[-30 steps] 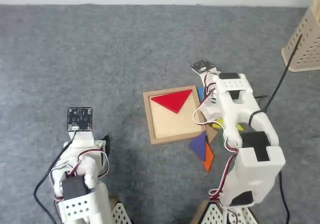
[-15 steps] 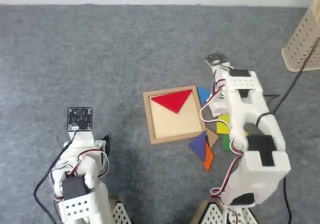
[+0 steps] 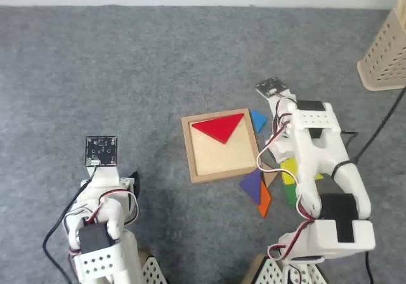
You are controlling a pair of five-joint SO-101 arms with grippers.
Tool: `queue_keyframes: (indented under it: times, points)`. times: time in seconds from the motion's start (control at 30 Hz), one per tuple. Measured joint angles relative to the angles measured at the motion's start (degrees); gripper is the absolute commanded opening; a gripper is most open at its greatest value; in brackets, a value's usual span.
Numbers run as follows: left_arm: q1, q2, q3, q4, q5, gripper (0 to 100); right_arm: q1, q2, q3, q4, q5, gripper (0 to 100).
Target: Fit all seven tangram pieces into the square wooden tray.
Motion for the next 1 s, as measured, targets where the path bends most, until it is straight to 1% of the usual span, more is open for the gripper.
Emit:
queue_keyframes:
  times: [0.07, 0.2, 0.33, 0.43, 0.53, 0.6, 0.67, 0.77, 0.87, 1.0]
  points:
    - [0.0, 0.0, 0.0, 0.0, 0.0, 23, 0.8, -0.2, 0.2, -0.2, 0.0, 11.5]
    - [0.0, 0.0, 0.0, 0.0, 0.0, 23, 3.4, -3.0, 0.4, -4.0, -3.9, 2.6]
    - [0.0, 0.0, 0.0, 0.0, 0.0, 23, 3.5, -3.4, -0.2, -7.0, -6.5, 2.6]
    - [0.0, 0.0, 0.0, 0.0, 0.0, 23, 3.9, -2.3, -5.0, -6.5, -8.6, 2.4]
    - [0.0, 0.0, 0.0, 0.0, 0.0, 23, 3.6, 0.6, -10.7, -0.4, -8.9, 1.9]
    - [0.0, 0.0, 0.0, 0.0, 0.0, 23, 3.5, 0.8, -11.7, 5.2, -5.7, 0.6]
    - [0.0, 0.0, 0.0, 0.0, 0.0, 23, 3.3, 0.7, -11.2, 8.6, -0.4, 2.8]
    - [0.0, 0.0, 0.0, 0.0, 0.0, 23, 2.4, -2.6, -5.6, 8.9, 6.4, 13.3]
    - [0.0, 0.0, 0.0, 0.0, 0.0, 23, 2.5, -7.2, 2.2, 9.1, 11.1, 22.8]
    - [0.0, 0.0, 0.0, 0.0, 0.0, 23, 2.0, -10.9, 9.2, 8.0, 16.3, 28.4]
